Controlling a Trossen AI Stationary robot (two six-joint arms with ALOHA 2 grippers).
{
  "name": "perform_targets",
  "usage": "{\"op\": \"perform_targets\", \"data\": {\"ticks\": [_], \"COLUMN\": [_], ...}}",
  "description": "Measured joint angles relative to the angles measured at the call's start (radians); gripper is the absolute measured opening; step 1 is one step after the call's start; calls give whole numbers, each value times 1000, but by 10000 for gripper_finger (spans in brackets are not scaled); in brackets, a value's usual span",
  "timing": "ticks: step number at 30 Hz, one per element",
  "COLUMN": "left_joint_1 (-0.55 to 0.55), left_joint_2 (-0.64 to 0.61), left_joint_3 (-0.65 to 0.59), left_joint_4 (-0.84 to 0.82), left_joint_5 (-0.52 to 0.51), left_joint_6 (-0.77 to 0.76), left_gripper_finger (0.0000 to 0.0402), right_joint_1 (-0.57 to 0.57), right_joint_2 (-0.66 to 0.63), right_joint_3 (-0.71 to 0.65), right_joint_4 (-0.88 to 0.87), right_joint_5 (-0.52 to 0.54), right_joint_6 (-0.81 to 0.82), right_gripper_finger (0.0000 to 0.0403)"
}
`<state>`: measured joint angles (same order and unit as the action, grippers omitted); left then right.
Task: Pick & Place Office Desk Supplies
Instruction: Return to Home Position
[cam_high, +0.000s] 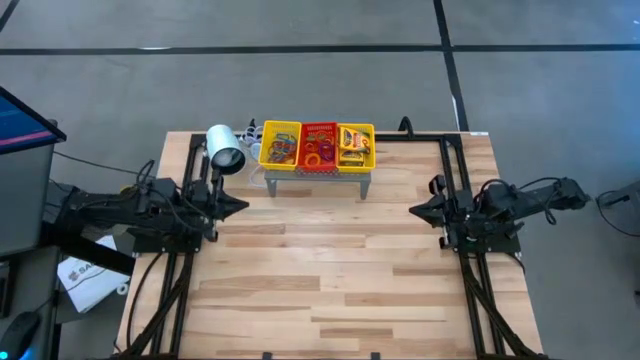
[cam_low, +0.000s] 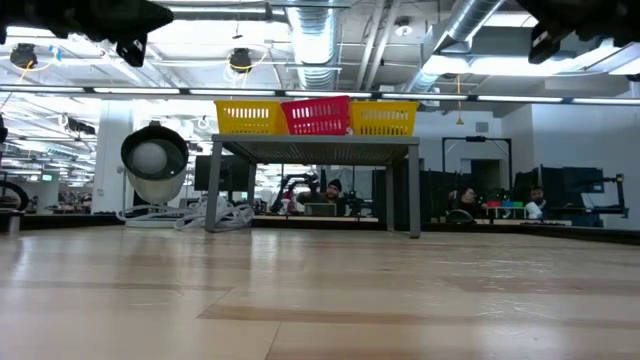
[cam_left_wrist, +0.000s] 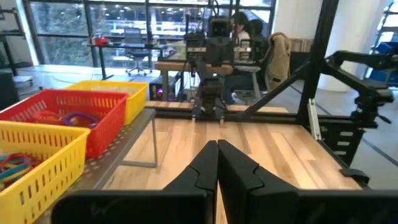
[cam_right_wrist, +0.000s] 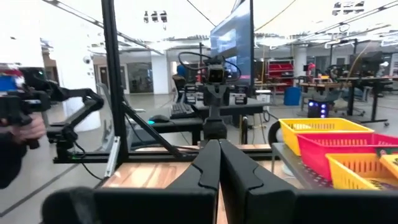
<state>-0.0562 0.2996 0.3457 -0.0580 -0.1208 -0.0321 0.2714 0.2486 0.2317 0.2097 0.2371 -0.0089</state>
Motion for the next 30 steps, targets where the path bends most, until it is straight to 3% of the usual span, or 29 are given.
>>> {"op": "perform_targets", "data": {"ticks": [7,20,30], "left_joint_1": [-99,-124,-123], "left_joint_2": [-38,-298,-299], "left_joint_3": [-1,-22,-80], "left_joint_4": [-19,-127,-86], "left_joint_5": [-61,-33,-6], "left_joint_6": [51,82,80], "left_gripper_finger": [0,0,0], "right_joint_1": [45,116,122], "right_joint_2": [-82,-181,-245], "right_joint_3": [-9,-9,-81], "right_joint_4": [-83,-183,-142], "right_joint_5": [0,0,-2], "right_joint_6": [2,-6,-17], "right_gripper_finger": [0,0,0]}}
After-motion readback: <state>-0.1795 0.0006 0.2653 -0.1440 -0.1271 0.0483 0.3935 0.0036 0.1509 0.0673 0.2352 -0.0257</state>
